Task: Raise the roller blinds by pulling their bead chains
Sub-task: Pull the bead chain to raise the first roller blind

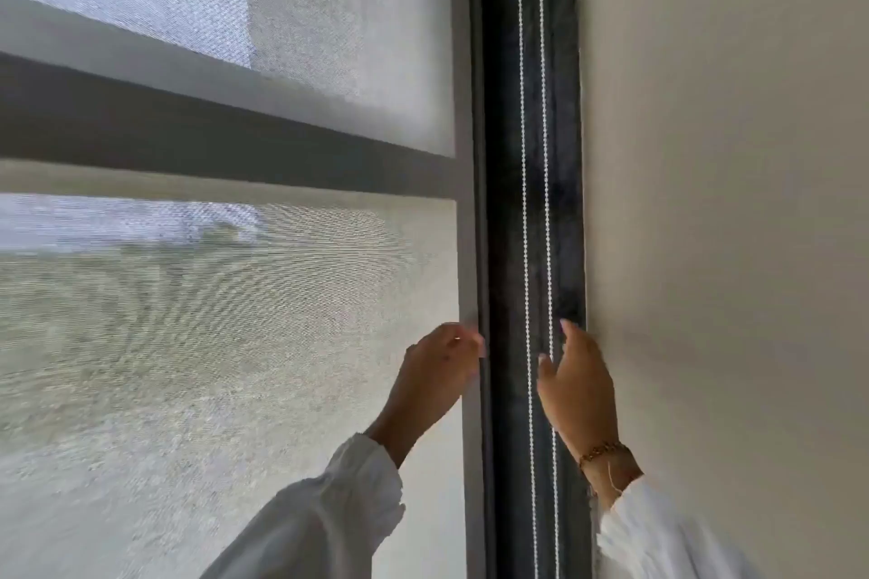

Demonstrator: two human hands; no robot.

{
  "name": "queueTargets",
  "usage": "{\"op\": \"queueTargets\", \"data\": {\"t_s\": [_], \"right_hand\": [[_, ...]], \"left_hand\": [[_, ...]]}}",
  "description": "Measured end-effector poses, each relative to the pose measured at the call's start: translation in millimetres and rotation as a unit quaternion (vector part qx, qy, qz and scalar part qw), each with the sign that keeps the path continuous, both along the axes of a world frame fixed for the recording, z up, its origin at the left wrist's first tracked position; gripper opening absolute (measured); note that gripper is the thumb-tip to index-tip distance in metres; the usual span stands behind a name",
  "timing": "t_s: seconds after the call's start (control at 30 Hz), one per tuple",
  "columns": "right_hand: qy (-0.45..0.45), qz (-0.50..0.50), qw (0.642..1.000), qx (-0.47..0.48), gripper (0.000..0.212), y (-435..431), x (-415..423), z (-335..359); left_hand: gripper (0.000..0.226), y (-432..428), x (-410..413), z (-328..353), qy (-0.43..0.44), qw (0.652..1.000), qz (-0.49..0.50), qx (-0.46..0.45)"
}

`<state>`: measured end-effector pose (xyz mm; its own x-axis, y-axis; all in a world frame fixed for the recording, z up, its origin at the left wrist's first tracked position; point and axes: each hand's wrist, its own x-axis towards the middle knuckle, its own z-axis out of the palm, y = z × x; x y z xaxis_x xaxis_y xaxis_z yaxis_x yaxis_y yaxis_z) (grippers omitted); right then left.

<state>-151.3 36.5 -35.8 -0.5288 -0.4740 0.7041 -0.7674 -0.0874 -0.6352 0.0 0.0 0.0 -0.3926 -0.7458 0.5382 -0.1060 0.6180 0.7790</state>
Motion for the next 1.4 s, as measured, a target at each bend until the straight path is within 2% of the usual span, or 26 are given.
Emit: {"op": "queueTargets", "data": {"t_s": [0.1, 0.3, 0.4, 0.53, 0.6, 0.7, 0.8, 1.0, 1.13, 1.23, 1.3, 1.4], "right_hand": [[0.002, -0.007, 0.999, -0.044, 0.045, -17.5, -11.1, -1.8], [-0.037, 0.043, 0.994, -0.095, 0.043, -37.3, -24.9, 3.4], [-0.045, 0.053, 0.988, -0.141, 0.018, -39.3, -21.0, 8.9], [-0.111, 0.090, 0.961, -0.237, 0.041, -41.7, -14.7, 3.9], [-0.079, 0.097, 0.959, -0.254, 0.039, -45.3, -15.0, -9.2], [-0.037, 0.116, 0.964, -0.236, 0.055, -50.5, -12.2, -31.5], [-0.004, 0.141, 0.951, -0.274, 0.035, -33.9, -8.4, -30.3], [0.061, 0.178, 0.949, -0.252, 0.040, 13.7, 5.8, -38.6], [0.099, 0.204, 0.946, -0.230, 0.040, 51.3, -7.0, -51.4], [0.098, 0.214, 0.947, -0.220, 0.042, 77.2, -5.7, -59.5], [0.076, 0.235, 0.946, -0.212, 0.042, 95.2, 0.3, -63.9], [-0.016, 0.301, 0.937, -0.177, 0.045, 117.7, 4.4, -74.7]], "left_hand": [[0.013, -19.1, -29.5, 1.3, 0.034, 0.997, -0.058, 0.023], [0.019, -44.9, -73.3, -2.8, 0.089, 0.991, -0.086, 0.041], [0.013, -48.4, -81.3, 5.6, 0.151, 0.980, -0.107, 0.071], [0.018, -44.4, -86.8, 20.1, 0.179, 0.968, -0.145, 0.095], [0.023, -36.0, -88.9, 24.5, 0.175, 0.966, -0.160, 0.104], [0.027, -23.0, -91.3, 28.5, 0.172, 0.963, -0.173, 0.111], [0.031, -9.9, -94.8, 36.5, 0.200, 0.956, -0.176, 0.120], [0.033, 42.7, -85.1, 66.7, 0.288, 0.907, -0.265, 0.153], [0.032, 86.7, -84.3, 88.7, 0.316, 0.916, -0.224, 0.108], [0.040, 120.5, -93.8, 91.2, 0.304, 0.947, -0.095, 0.041], [0.044, 141.9, -100.6, 84.9, 0.320, 0.947, -0.017, -0.035], [0.043, 163.4, -98.5, 72.3, 0.338, 0.931, 0.042, -0.134]]}}
